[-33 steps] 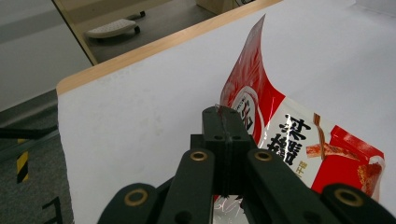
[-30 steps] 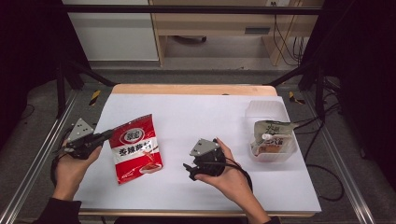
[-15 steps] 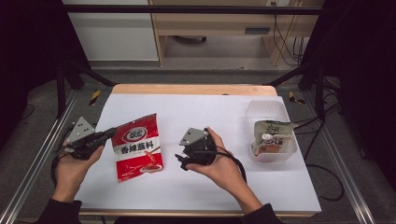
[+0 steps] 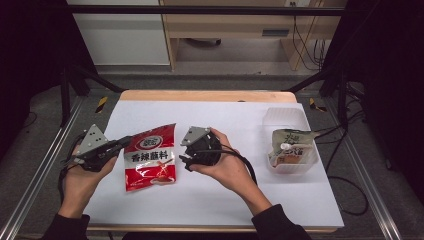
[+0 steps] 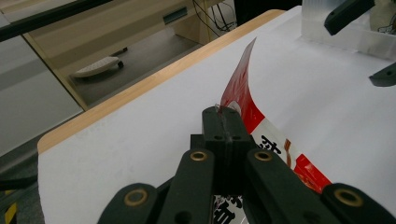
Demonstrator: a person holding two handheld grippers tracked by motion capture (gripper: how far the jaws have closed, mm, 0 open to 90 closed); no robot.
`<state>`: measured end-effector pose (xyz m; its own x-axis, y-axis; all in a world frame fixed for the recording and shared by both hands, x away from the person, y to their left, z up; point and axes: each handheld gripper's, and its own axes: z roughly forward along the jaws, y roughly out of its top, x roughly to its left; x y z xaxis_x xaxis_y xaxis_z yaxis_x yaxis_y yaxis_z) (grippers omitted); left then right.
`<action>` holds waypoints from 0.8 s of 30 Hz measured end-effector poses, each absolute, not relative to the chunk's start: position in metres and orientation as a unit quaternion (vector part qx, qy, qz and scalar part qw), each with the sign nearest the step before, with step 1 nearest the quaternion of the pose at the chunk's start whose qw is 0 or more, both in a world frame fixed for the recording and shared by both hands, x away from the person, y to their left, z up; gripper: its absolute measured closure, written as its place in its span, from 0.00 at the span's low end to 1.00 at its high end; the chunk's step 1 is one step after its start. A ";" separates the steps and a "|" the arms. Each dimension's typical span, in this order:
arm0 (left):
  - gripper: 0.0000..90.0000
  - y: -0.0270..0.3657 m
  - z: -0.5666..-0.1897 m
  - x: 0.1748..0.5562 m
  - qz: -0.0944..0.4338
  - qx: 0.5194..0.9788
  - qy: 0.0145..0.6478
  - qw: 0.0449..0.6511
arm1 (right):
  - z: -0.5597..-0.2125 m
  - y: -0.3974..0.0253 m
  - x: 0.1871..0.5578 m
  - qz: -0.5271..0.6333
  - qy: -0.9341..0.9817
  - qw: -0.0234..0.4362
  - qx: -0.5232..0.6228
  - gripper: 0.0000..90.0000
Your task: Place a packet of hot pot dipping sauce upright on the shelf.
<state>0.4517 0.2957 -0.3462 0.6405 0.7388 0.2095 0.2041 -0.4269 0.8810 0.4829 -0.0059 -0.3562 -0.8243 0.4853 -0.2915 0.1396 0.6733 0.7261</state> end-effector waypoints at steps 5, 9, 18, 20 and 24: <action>1.00 0.292 -0.340 0.451 0.302 0.791 0.290 0.446 | -0.351 -0.005 0.492 0.362 0.883 0.242 0.174 0.31; 1.00 0.287 -0.334 0.451 0.303 0.796 0.279 0.444 | -0.346 -0.008 0.497 0.364 0.882 0.243 0.174 0.32; 1.00 0.262 -0.318 0.452 0.300 0.816 0.244 0.431 | -0.341 -0.013 0.508 0.372 0.880 0.237 0.177 0.33; 1.00 0.259 -0.317 0.453 0.301 0.817 0.239 0.429 | -0.340 -0.013 0.511 0.373 0.881 0.233 0.176 0.33; 1.00 0.256 -0.314 0.453 0.295 0.818 0.235 0.435 | -0.339 -0.013 0.513 0.374 0.883 0.224 0.172 0.34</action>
